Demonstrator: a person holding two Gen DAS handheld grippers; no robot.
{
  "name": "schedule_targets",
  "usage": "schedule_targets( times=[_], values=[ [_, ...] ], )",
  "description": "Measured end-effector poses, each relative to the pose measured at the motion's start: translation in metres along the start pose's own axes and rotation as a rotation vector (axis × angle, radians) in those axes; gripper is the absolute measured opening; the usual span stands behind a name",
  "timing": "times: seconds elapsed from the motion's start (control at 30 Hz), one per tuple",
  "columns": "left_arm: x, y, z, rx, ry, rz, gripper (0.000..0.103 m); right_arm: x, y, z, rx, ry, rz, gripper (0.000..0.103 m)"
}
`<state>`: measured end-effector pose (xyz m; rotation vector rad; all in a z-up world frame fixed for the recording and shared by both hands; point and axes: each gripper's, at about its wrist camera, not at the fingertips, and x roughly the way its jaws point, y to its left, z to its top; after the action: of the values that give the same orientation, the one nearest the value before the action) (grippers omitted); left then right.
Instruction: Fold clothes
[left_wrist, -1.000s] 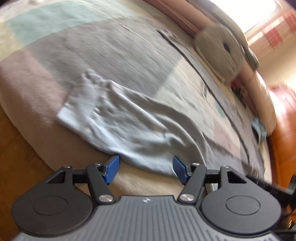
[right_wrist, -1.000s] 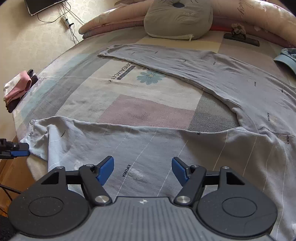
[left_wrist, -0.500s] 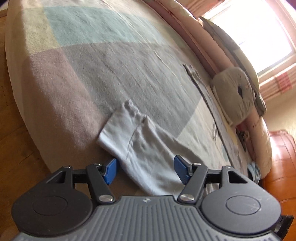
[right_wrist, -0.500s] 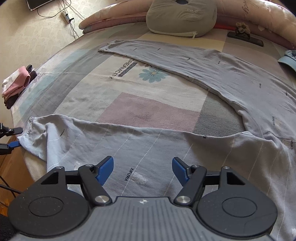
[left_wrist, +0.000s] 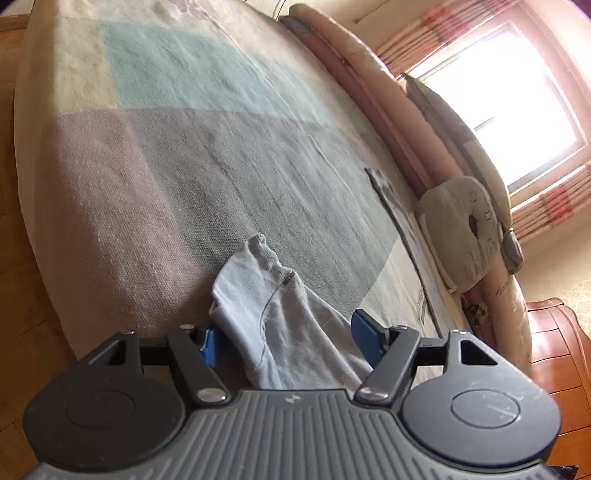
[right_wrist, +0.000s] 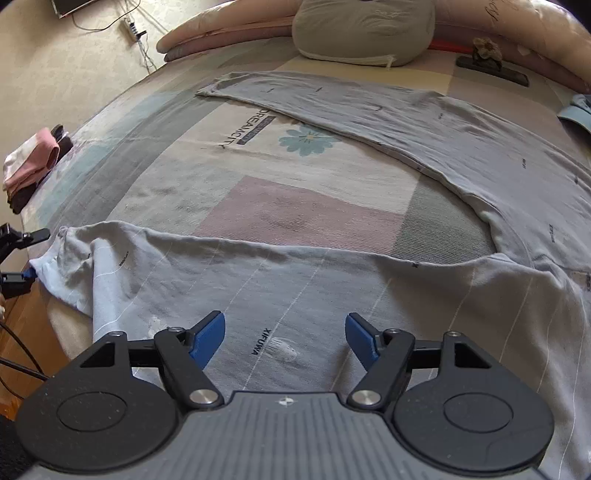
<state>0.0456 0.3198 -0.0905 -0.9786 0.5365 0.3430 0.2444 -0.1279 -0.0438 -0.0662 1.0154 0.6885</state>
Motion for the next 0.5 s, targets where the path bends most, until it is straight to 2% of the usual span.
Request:
schedule_targets(
  times=[0.17, 0.27, 0.33, 0.5],
  values=[
    [0.013, -0.015, 0.007, 0.098, -0.001, 0.052, 0.066, 0.004, -0.004, -0.001, 0.014, 0.017, 0.009, 0.078],
    [0.012, -0.016, 0.004, 0.159, -0.030, 0.101, 0.041, 0.001, 0.001, 0.000, -0.007, 0.004, 0.023, 0.078],
    [0.008, -0.012, -0.001, 0.185, -0.057, 0.156, 0.013, -0.002, 0.004, -0.002, -0.015, -0.006, 0.023, 0.079],
    [0.008, -0.029, 0.008, 0.314, -0.019, 0.214, 0.007, -0.002, 0.004, -0.005, -0.011, 0.006, 0.014, 0.079]
  ],
)
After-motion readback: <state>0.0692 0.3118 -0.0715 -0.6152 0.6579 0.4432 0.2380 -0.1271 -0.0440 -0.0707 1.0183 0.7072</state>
